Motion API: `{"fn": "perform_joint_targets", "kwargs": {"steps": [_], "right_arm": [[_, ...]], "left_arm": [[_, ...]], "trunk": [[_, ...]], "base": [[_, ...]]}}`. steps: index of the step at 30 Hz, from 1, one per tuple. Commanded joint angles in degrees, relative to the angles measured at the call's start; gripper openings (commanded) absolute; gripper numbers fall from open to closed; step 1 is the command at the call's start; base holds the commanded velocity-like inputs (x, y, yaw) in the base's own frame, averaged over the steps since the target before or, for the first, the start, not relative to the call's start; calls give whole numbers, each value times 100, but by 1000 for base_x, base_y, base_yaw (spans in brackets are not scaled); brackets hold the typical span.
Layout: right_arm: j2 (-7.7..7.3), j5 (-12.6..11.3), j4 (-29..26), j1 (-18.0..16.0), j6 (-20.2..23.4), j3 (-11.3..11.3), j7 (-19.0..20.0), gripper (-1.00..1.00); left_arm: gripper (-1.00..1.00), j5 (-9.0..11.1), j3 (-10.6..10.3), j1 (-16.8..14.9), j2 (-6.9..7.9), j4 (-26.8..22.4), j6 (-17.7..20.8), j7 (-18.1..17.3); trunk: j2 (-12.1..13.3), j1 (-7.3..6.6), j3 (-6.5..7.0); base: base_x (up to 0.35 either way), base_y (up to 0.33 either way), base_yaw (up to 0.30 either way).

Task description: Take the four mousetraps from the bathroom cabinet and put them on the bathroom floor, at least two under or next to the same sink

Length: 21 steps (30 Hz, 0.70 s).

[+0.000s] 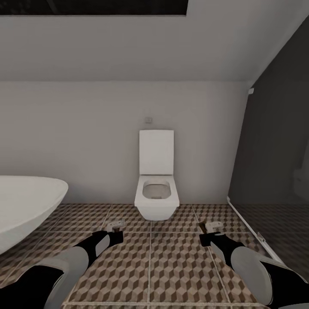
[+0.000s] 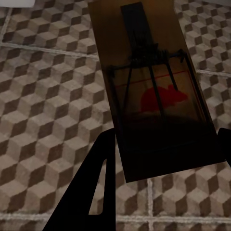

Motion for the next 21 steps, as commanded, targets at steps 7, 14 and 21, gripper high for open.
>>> {"fn": "perform_joint_targets", "kwargs": {"steps": [7, 14, 21], "right_arm": [[0, 55, 0, -5, 20, -44, -16, -100], [0, 55, 0, -5, 19, -46, -16, -100], [0, 55, 0, -5, 16, -45, -16, -100]], "left_arm": [[-100, 36, -48, -1, 2, -9, 15, 10], [-100, 36, -48, -3, 1, -9, -17, 12], [-100, 38, -48, 1, -5, -9, -24, 12]], "trunk": [[-285, 153, -132], [-288, 158, -176], [-293, 168, -265]], "base": [[0, 0, 0], [0, 0, 0], [0, 0, 0]]}}
